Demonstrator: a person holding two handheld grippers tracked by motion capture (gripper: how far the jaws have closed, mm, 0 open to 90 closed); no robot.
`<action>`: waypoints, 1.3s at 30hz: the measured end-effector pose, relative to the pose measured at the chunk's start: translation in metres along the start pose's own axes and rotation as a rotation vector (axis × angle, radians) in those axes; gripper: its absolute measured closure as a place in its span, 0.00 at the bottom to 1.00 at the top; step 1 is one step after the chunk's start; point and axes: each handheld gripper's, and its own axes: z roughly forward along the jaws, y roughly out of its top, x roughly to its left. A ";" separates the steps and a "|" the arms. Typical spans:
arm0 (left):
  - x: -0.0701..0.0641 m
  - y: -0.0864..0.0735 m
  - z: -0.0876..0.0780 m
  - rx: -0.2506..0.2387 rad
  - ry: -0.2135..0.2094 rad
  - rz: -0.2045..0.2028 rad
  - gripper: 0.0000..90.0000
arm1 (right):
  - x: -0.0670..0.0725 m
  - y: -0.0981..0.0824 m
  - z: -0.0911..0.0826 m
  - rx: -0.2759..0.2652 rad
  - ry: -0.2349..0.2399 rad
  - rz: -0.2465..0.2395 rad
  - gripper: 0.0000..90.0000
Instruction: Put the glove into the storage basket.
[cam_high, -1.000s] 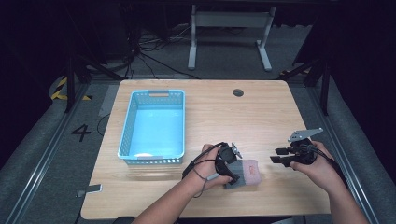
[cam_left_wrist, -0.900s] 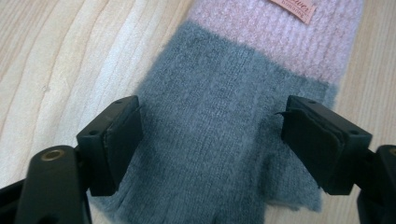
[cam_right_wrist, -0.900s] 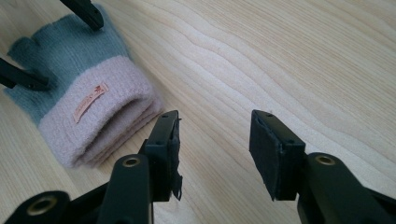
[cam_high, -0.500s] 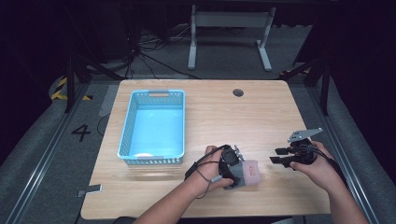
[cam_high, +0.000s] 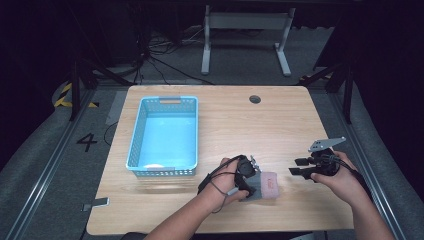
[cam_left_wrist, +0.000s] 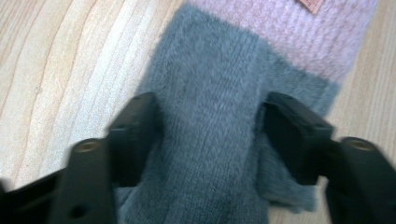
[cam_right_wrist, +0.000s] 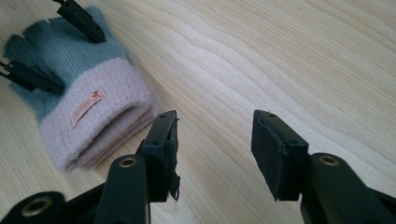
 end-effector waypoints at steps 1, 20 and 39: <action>0.001 0.000 -0.001 -0.005 -0.009 0.008 0.48 | 0.000 0.000 0.000 0.001 0.001 0.000 0.58; 0.009 -0.001 -0.018 -0.071 -0.098 -0.018 0.76 | -0.003 0.000 0.000 -0.013 0.006 0.001 0.57; 0.021 -0.011 -0.088 -0.153 -0.042 -0.020 0.76 | -0.005 0.020 0.003 -0.043 0.027 -0.036 0.57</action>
